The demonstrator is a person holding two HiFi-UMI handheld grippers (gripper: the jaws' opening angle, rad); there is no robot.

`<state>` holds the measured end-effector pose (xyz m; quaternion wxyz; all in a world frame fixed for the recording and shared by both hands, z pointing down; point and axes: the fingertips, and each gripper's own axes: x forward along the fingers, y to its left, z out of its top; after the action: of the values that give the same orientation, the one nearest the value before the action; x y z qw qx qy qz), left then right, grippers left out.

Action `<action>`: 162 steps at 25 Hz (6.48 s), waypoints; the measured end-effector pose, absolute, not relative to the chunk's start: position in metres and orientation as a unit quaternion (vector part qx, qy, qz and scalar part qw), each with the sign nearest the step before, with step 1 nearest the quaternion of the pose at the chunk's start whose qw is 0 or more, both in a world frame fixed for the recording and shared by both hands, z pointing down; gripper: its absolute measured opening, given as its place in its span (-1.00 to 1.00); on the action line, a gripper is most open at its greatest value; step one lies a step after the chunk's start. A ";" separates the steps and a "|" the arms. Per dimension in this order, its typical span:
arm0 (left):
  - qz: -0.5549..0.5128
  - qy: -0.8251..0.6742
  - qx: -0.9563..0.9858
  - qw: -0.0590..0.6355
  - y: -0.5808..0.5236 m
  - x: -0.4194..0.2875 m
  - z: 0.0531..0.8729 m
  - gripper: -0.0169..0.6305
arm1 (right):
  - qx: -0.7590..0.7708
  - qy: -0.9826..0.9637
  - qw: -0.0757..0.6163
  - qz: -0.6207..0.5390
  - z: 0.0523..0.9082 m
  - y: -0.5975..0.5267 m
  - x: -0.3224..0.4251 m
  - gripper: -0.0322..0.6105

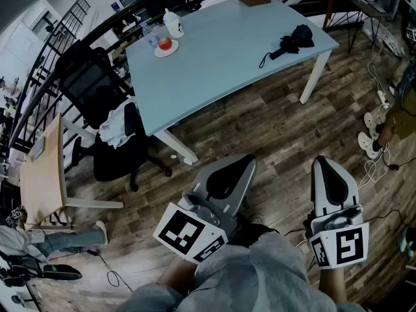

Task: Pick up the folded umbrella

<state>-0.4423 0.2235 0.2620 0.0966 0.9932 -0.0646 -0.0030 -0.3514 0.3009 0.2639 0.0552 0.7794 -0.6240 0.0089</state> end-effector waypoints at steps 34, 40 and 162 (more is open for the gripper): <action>0.004 -0.018 0.996 0.087 0.269 -0.407 0.258 -0.94 | 0.833 -0.551 0.046 0.026 0.270 0.372 -0.302 -0.91; 0.007 -0.015 0.995 0.095 0.264 -0.400 0.264 -0.93 | 0.839 -0.542 0.044 0.027 0.271 0.374 -0.296 -0.91; 0.022 -0.156 0.982 0.107 0.022 0.066 0.279 -0.93 | 0.729 -0.676 0.065 0.083 0.314 0.104 0.172 -0.91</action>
<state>0.0659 0.0220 0.2790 0.1068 0.9818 -0.1556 0.0224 0.1717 0.1043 0.3137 0.0647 0.7295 -0.6759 0.0825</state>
